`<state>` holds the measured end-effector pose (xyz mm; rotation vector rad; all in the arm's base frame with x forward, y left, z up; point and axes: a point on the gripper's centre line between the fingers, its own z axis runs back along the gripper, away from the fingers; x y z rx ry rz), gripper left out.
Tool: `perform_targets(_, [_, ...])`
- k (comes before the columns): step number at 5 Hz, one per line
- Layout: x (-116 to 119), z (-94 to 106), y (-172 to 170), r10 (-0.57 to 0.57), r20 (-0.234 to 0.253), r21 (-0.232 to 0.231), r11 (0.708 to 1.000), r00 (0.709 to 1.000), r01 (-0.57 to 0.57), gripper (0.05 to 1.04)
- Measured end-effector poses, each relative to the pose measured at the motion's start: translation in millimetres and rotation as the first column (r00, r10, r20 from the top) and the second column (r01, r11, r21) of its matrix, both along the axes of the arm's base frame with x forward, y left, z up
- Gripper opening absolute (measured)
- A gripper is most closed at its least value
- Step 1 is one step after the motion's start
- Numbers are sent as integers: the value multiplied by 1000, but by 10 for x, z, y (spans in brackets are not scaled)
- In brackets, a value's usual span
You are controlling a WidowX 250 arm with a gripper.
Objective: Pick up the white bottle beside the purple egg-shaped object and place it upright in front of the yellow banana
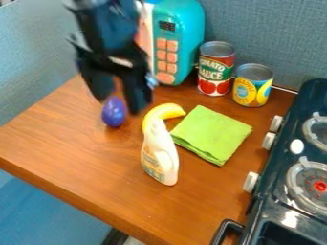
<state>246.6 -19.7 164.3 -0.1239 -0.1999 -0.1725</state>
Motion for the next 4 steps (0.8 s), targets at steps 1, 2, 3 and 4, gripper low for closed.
perform_targets(1, [-6, -70, 368, 82, -58, 74, 994, 995, -77, 1001])
perform_targets(2, [252, -194, 686, 128, -88, 126, 985, 988, -116, 1001])
perform_targets(3, [536, -380, 838, 142, -129, 142, 982, 981, -123, 1001])
perform_targets(4, [761, -506, 963, 139, -182, 190, 976, 973, -103, 1001])
